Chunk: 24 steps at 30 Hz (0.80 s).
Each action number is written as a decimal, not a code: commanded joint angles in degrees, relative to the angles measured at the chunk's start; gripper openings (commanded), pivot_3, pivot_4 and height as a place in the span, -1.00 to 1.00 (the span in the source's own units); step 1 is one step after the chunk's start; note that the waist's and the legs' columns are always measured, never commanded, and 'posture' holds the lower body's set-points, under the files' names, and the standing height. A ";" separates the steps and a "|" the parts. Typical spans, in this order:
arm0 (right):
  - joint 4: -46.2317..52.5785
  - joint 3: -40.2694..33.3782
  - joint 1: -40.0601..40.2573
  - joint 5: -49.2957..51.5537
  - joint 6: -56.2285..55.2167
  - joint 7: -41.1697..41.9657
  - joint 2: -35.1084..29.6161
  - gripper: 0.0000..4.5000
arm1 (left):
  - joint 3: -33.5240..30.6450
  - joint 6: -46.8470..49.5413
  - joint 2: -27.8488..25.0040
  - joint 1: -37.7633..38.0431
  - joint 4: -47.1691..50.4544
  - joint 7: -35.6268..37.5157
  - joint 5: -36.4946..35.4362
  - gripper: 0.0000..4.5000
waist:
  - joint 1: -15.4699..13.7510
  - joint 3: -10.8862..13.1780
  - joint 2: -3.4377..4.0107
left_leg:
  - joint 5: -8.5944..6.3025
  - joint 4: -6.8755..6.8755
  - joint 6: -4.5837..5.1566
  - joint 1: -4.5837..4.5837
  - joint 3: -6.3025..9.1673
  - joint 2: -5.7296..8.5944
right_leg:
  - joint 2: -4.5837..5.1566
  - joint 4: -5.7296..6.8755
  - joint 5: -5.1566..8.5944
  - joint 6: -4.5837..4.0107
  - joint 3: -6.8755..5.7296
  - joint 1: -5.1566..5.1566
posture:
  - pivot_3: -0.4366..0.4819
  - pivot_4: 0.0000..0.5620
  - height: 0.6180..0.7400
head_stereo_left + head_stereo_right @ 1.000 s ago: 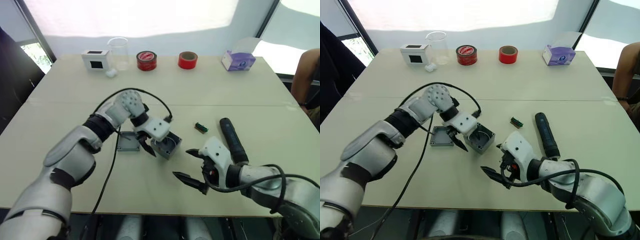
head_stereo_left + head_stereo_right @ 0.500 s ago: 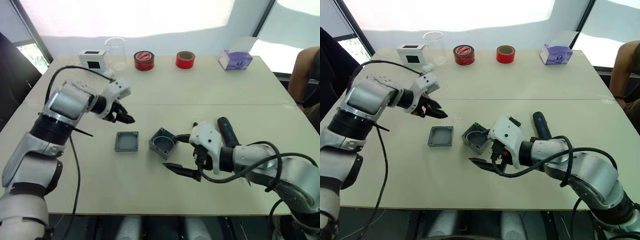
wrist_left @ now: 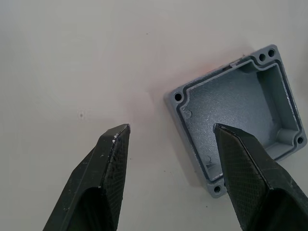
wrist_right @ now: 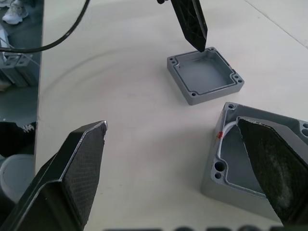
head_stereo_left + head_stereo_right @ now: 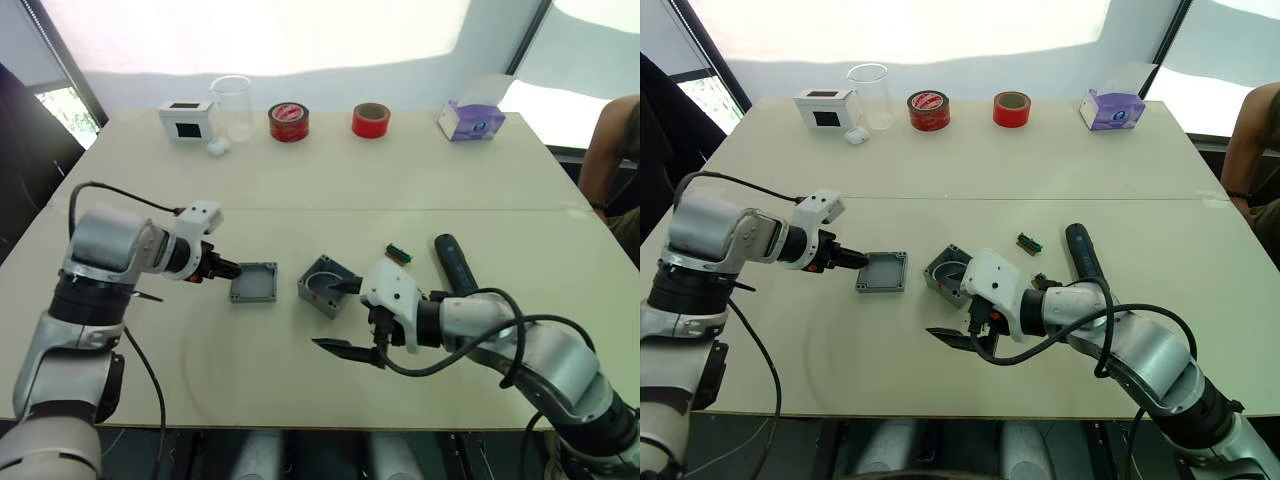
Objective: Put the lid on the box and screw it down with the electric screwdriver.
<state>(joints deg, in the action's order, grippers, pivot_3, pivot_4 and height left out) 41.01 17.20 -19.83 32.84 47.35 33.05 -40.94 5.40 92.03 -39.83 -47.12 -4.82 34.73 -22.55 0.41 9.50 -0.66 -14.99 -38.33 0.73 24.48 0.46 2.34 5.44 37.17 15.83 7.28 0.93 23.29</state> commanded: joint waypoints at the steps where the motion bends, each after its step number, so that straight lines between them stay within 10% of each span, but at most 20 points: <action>1: 1.15 -0.25 1.00 -1.36 -0.58 -0.87 1.61 1.00 | -1.04 0.47 -0.28 -1.14 -1.22 -4.69 -4.86 0.25 | 0.01 0.00 0.00 | 0.00 0.01 0.00 0.00 0.00 0.00 | 0.00 0.00 0.00 0.00 0.00 0.01 | -0.05 -0.47 1.00; 11: 3.95 -1.29 3.49 -2.59 2.07 -3.92 3.87 1.00 | 0.43 0.47 2.42 -2.04 -7.46 -13.73 -7.65 0.25 | -0.24 -0.05 0.01 | 0.04 0.03 -0.07 -0.04 0.00 0.04 | 0.03 0.06 0.00 0.00 0.02 0.03 | -0.05 -0.47 1.00; 19: 4.75 -2.46 4.13 -2.68 3.16 -4.85 3.97 1.00 | 0.29 0.47 3.92 1.23 -6.70 -19.03 -13.32 -0.92 | -0.84 -0.19 0.05 | 0.04 0.06 -0.07 -0.11 0.00 0.04 | 0.03 0.07 0.00 -0.01 0.06 0.00 | -0.05 -0.47 1.00; 24: 4.39 -4.23 3.79 -2.25 3.63 -4.17 3.23 1.00 | -3.31 0.47 6.45 2.55 -5.76 -23.85 -14.71 -0.96 | -1.20 -0.33 0.15 | 0.01 0.07 -0.02 -0.23 0.00 0.08 | 0.07 0.07 0.00 -0.01 0.08 -0.12 | -0.05 -0.47 1.00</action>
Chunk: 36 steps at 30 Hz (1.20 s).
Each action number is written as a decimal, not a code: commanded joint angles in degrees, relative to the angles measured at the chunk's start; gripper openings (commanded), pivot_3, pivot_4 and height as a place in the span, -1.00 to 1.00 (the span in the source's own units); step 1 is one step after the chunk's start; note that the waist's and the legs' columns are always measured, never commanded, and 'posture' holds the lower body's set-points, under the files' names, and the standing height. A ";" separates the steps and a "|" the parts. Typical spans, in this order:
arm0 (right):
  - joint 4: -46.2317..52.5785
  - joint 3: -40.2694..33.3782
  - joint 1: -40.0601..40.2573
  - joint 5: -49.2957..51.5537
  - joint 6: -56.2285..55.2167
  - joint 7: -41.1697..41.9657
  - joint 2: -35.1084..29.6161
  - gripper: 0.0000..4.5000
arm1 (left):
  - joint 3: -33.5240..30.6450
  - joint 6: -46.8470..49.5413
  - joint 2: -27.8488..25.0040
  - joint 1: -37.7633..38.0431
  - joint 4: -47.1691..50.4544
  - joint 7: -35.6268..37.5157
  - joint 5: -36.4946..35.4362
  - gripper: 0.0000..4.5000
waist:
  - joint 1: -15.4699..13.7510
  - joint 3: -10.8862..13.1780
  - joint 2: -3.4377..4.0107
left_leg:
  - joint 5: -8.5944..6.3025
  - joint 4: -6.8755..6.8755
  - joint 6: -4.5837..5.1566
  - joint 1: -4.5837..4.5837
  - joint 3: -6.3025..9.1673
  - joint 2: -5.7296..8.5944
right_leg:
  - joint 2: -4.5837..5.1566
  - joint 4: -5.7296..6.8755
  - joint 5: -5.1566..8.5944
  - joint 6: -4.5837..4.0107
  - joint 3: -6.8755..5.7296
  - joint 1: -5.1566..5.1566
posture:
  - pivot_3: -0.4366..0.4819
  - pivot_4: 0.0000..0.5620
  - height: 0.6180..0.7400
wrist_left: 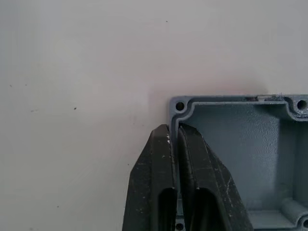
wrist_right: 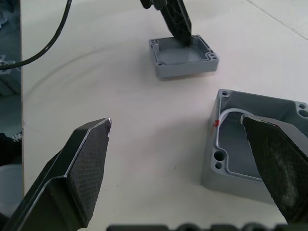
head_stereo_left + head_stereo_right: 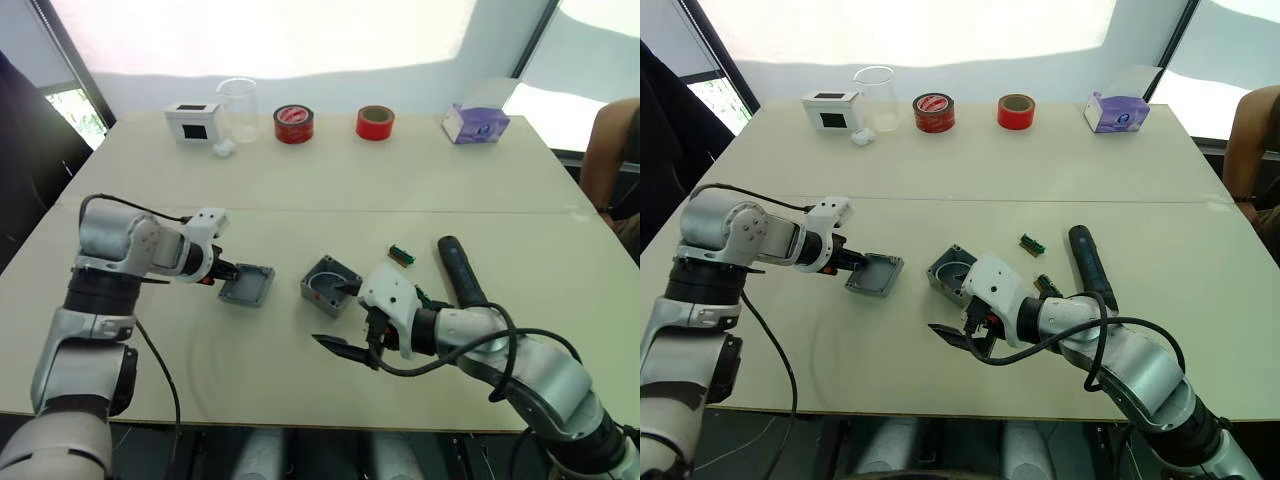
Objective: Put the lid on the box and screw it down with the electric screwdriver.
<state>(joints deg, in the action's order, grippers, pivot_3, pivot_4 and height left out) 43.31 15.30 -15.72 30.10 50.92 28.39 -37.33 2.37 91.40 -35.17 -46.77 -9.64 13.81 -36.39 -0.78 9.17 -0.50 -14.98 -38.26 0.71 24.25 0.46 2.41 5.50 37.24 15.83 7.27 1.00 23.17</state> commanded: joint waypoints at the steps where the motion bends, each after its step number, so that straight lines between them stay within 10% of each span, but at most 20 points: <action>1: 1.87 -4.02 -0.68 1.97 0.70 0.44 0.25 1.00 | -1.38 1.10 2.13 1.64 -0.70 -3.37 -0.09 -0.96 | -0.03 0.00 0.00 | -0.01 0.00 0.02 -0.07 0.00 0.02 | 0.01 0.00 0.00 0.00 0.00 -0.07 | -0.05 -0.47 1.00; 15: -21.80 -25.01 -24.13 19.64 17.58 -18.29 21.95 1.00 | -9.33 -39.08 6.89 -3.86 4.88 10.12 5.13 -0.96 | 0.22 0.09 -0.15 | 0.29 0.26 -0.52 0.19 0.00 -0.01 | 0.07 -0.07 -0.10 -0.17 -0.03 0.34 | -0.05 -0.47 1.00; 33: -36.31 -34.64 -35.33 24.17 24.75 -26.11 28.88 1.00 | -8.35 -41.94 14.01 -2.52 14.26 8.14 5.73 -0.96 | 1.77 0.09 -0.15 | 0.20 0.26 -0.35 0.24 -0.11 0.00 | -0.01 0.09 -0.10 -0.16 -0.01 0.38 | -0.05 -0.47 1.00; 36: -35.83 -34.99 -35.55 24.63 24.74 -26.59 29.21 0.72 | -8.06 -42.08 13.87 -2.23 13.80 8.31 6.23 -1.00 | 1.74 0.09 -0.15 | 0.19 0.26 -0.33 0.24 -0.11 -0.01 | -0.02 0.09 -0.10 -0.16 -0.01 0.38 | -0.05 -0.47 1.00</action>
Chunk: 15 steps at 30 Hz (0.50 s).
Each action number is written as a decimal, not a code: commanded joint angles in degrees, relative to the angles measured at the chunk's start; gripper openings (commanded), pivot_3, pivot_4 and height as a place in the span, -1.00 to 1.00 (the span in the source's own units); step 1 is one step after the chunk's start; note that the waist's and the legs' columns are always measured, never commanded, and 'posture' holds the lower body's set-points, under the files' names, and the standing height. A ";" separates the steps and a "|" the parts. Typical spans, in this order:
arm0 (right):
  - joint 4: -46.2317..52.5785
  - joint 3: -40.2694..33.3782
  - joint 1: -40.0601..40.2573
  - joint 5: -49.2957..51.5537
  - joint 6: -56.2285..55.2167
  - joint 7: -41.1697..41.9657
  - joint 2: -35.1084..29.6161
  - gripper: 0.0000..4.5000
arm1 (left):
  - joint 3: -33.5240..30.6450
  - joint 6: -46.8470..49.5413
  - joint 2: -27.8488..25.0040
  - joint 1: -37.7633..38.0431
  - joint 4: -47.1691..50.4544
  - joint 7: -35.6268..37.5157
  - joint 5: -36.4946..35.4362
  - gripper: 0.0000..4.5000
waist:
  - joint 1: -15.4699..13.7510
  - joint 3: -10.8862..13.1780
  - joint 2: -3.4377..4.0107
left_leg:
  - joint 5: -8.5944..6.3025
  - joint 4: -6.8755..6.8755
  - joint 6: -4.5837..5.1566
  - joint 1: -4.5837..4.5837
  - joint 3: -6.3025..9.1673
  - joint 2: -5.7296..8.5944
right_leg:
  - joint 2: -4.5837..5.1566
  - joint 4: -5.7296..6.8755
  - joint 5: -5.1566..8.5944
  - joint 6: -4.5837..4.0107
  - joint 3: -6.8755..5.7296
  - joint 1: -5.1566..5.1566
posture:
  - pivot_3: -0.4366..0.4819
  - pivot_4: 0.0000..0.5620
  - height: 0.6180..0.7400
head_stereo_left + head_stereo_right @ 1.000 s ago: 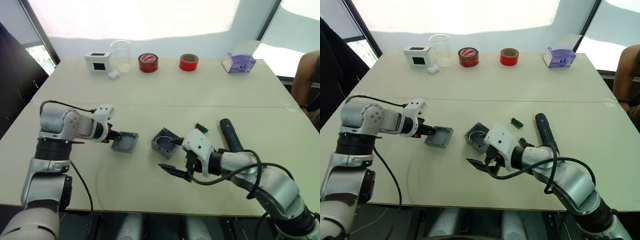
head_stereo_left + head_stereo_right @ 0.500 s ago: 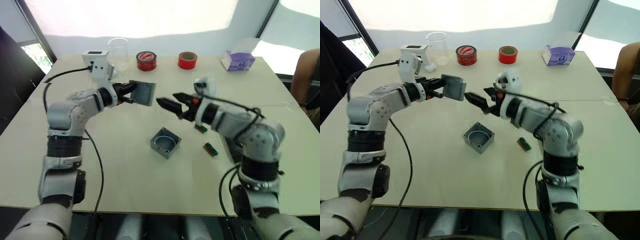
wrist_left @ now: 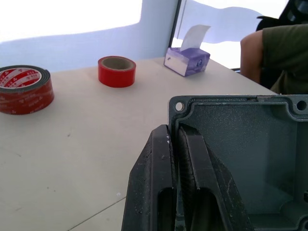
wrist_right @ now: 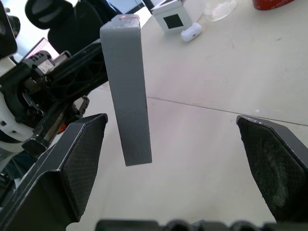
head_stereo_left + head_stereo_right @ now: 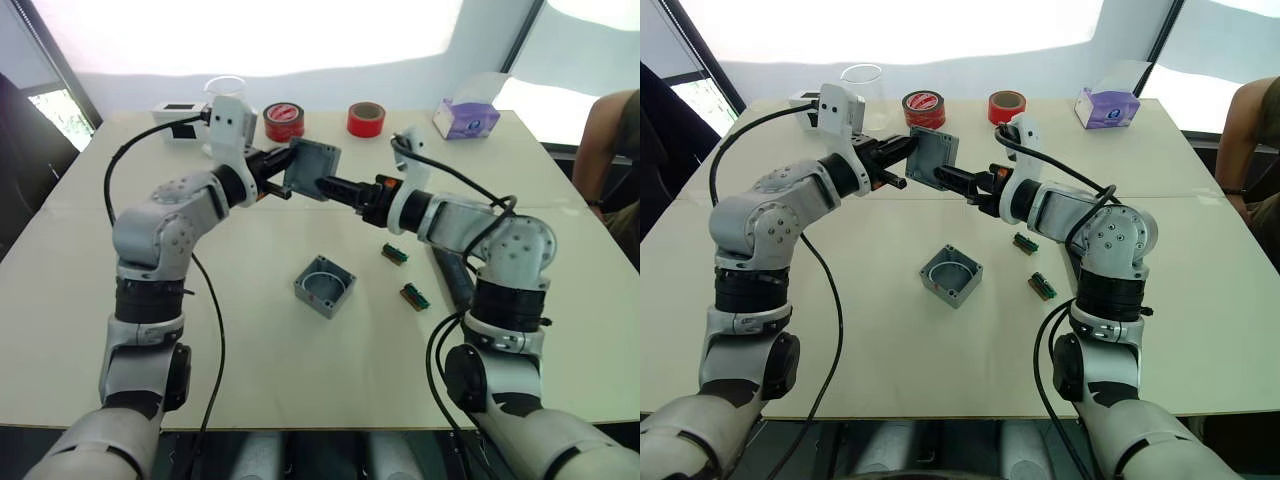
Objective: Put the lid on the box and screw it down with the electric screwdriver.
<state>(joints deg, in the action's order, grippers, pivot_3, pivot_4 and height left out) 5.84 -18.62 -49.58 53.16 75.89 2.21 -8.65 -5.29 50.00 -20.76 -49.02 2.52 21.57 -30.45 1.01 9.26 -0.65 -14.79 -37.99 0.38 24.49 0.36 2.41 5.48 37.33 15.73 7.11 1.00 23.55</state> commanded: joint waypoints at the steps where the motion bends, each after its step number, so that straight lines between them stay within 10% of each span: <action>1: 1.77 -1.12 -1.73 1.78 -0.30 -0.53 0.64 0.51 | -0.26 -0.74 -0.59 0.10 1.48 0.64 0.46 -1.00 | -0.06 0.00 0.00 | 0.00 0.00 0.01 0.00 0.00 0.00 | 0.00 0.00 0.00 0.00 0.00 0.00 | -0.05 -0.47 1.00; 10: 3.38 -0.62 -0.39 3.03 -0.68 -2.18 1.24 -0.95 | -0.32 0.01 -0.18 -0.33 1.48 1.09 0.49 -1.00 | -0.10 0.00 0.00 | -0.01 0.00 0.01 0.00 0.00 0.00 | -0.01 -0.01 0.00 0.00 0.00 -0.01 | -0.05 -0.47 1.00; 15: 4.44 0.36 0.89 3.08 -1.08 -2.51 1.84 -0.95 | -0.65 1.04 0.42 -0.45 2.04 1.79 -0.56 -1.00 | -0.12 0.00 0.00 | -0.01 0.00 0.01 0.00 0.00 0.00 | -0.01 -0.01 0.00 0.00 0.00 -0.01 | -0.05 -0.47 1.00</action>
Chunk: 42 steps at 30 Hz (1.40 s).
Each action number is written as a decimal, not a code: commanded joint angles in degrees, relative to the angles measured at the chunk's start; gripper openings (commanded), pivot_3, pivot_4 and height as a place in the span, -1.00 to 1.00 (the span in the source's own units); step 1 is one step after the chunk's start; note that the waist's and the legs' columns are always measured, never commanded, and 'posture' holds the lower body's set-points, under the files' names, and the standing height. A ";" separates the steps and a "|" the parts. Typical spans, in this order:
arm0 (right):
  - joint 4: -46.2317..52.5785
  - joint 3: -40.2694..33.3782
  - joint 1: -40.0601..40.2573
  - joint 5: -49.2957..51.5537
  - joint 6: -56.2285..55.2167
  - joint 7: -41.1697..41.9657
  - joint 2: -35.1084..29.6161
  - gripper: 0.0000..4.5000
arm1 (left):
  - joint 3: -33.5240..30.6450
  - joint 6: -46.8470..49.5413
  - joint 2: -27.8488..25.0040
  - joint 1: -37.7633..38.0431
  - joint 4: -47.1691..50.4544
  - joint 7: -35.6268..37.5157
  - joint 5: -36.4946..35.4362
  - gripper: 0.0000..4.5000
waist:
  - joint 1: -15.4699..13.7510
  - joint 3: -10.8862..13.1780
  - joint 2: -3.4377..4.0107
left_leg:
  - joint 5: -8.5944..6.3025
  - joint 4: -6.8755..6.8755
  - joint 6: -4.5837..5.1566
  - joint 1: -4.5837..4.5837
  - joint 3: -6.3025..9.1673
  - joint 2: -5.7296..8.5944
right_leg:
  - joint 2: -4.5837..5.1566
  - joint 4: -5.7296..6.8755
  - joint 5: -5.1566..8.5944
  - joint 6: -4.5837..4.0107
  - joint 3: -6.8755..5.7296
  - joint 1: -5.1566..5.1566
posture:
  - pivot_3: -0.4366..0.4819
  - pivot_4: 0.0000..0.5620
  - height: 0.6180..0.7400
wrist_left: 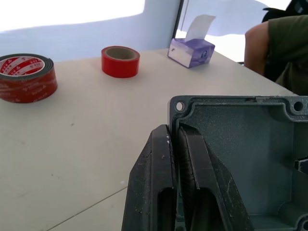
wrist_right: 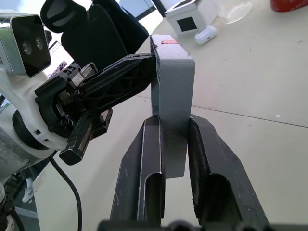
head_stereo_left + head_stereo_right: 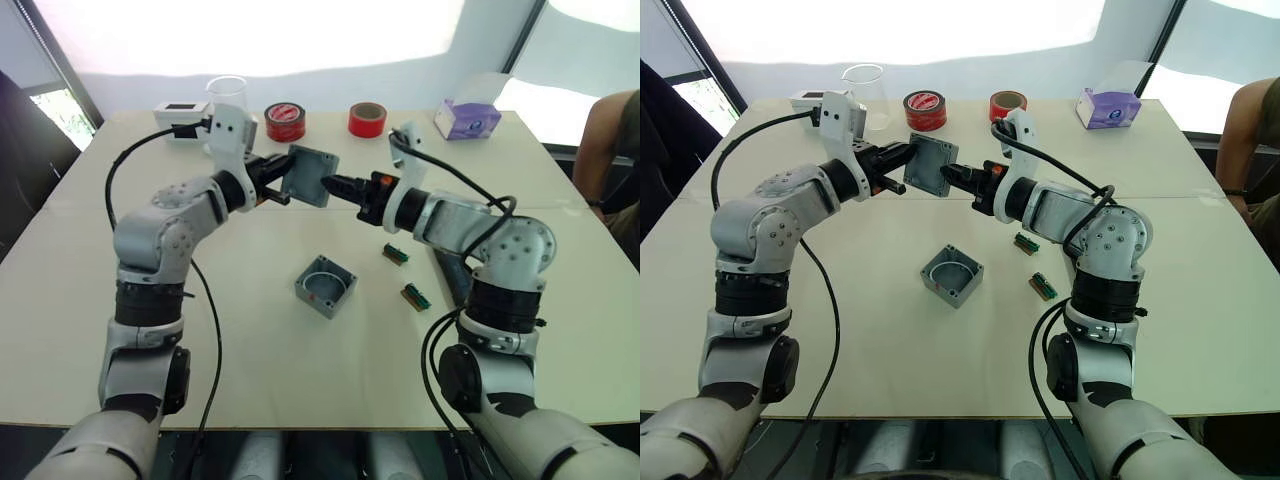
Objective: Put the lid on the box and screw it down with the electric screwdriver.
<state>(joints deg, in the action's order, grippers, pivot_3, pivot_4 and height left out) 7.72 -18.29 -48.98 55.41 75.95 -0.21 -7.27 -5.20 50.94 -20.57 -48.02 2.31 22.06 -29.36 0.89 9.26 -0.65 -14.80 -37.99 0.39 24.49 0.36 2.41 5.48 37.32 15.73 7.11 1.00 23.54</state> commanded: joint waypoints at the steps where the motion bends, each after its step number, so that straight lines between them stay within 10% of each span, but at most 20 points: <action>1: 2.87 0.27 0.53 0.83 -1.18 -0.05 0.54 -0.95 | -0.72 0.32 0.13 -1.33 2.46 1.53 -1.77 -1.00 | 0.00 0.00 0.00 | 0.00 0.00 0.00 0.00 0.00 0.00 | 0.00 0.00 0.00 0.00 0.00 0.00 | -0.05 -0.47 1.00; 6: 3.88 0.86 1.43 0.43 -1.97 0.03 0.54 -0.95 | -0.37 1.69 -2.11 -0.90 1.85 3.18 -1.00 -0.62 | 0.08 0.00 0.00 | -0.02 0.01 0.03 0.00 0.00 -0.01 | -0.02 -0.01 0.00 0.00 0.00 0.00 | -0.05 -0.47 1.00; 14: 5.48 4.29 3.39 -2.63 -5.44 2.47 -2.24 -0.95 | -6.13 5.47 -5.29 -1.34 -0.60 6.69 -6.14 0.83 | 0.08 0.01 0.01 | -0.02 0.03 0.04 0.00 0.00 -0.02 | -0.02 -0.09 0.00 0.00 0.01 0.00 | -0.05 -0.47 1.00; 19: 13.12 19.55 11.42 -22.15 -26.39 16.00 -18.94 -0.95 | -13.57 11.55 -9.99 -2.49 -5.24 9.14 -12.56 0.83 | -0.04 0.02 0.02 | -0.09 0.03 0.16 0.00 0.00 -0.02 | -0.05 -0.14 0.01 0.01 0.00 0.02 | -0.05 -0.47 1.00; 22: 13.98 28.22 17.41 -37.59 -48.51 25.60 -29.49 -0.95 | -14.00 10.75 -9.81 -2.65 -6.69 8.88 -12.62 0.49 | -0.25 0.03 0.00 | -0.12 -0.01 0.21 0.00 0.00 0.04 | -0.04 -0.24 0.02 0.03 -0.02 -0.05 | -0.05 -0.47 1.00; 30: -1.81 34.58 20.50 -68.32 -104.99 25.88 -38.66 -0.95 | -7.80 9.43 -5.87 -1.97 -7.08 11.70 -11.60 -0.98 | -0.03 0.06 -0.05 | 0.05 -0.04 -0.10 -0.06 -0.03 -0.03 | -0.05 -0.23 0.03 0.05 0.00 -0.08 | -0.05 -0.47 1.00; 42: -7.62 34.72 25.53 -94.24 -118.62 12.92 -33.18 -0.95 | 5.95 6.84 -11.28 2.67 -1.20 22.86 -7.27 -0.98 | -0.20 0.06 -0.05 | 0.11 -0.04 -0.19 -0.07 -0.02 -0.05 | -0.08 -0.22 0.03 0.04 0.06 -0.10 | -0.05 -0.47 1.00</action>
<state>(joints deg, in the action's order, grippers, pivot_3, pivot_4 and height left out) -0.38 17.77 -23.12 -36.30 -43.08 15.55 -41.30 -1.83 60.08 -30.56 -45.70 -2.37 42.07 -37.85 0.68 9.32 -0.71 -14.69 -38.04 0.20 24.42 0.33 2.36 5.40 37.10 15.76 7.15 1.06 23.44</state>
